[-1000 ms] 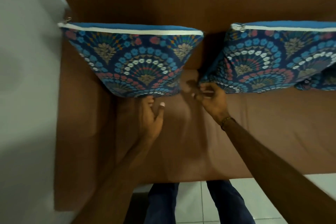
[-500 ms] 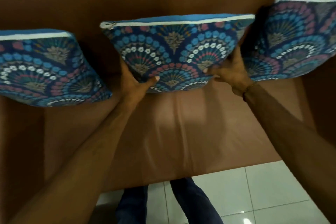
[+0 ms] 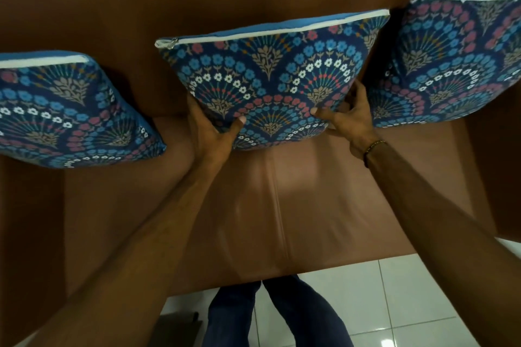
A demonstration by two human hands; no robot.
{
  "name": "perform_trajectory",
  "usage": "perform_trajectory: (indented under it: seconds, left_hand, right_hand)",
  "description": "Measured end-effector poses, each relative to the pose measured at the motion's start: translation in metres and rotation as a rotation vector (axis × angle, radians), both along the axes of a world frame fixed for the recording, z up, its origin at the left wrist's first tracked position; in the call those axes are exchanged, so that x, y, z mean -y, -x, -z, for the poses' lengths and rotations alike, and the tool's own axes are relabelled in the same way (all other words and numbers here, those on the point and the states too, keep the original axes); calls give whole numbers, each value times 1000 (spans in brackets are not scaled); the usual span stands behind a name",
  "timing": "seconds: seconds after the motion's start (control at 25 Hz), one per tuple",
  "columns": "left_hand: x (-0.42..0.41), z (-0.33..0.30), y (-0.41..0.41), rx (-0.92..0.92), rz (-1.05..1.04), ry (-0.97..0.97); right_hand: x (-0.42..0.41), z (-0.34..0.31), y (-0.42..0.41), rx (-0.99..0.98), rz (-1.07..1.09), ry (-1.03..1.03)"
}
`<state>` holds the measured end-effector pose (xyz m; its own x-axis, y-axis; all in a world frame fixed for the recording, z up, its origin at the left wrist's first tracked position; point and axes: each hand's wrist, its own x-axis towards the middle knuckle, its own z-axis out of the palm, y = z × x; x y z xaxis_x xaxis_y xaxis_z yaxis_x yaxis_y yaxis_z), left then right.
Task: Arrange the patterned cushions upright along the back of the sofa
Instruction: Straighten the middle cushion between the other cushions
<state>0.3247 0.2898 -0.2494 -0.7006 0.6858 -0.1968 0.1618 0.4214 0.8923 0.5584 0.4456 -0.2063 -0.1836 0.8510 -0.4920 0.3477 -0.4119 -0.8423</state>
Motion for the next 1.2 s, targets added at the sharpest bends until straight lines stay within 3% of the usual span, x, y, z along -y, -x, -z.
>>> perform_trajectory:
  seconds: [0.12, 0.24, 0.36, 0.52, 0.68, 0.84, 1.0, 1.2]
  left_hand:
    - [9, -11, -35, -117, -80, 57]
    - [-1, -22, -89, -167, 171, 44]
    - [-45, -32, -144, -150, 411, 7]
    - [-131, -42, -220, 6, 454, -18]
    - [-218, -42, -273, 251, 334, 43]
    - [-262, -32, -308, 310, 251, 38]
    - [-276, -7, -323, 317, 264, 29]
    - [-275, -7, -317, 244, 257, -17]
  right_hand:
    - [14, 4, -9, 42, 43, 67]
    - [17, 9, -41, 80, 144, 74]
    - [-8, 8, -102, 168, 302, -15]
    - [-78, -11, -199, 277, 476, -217]
    - [-176, -18, -280, 189, 301, -243]
    - [-239, -24, -300, 103, 20, -129]
    - [-251, -13, -322, -21, 61, -156]
    - [-227, 7, -312, 50, 195, -161]
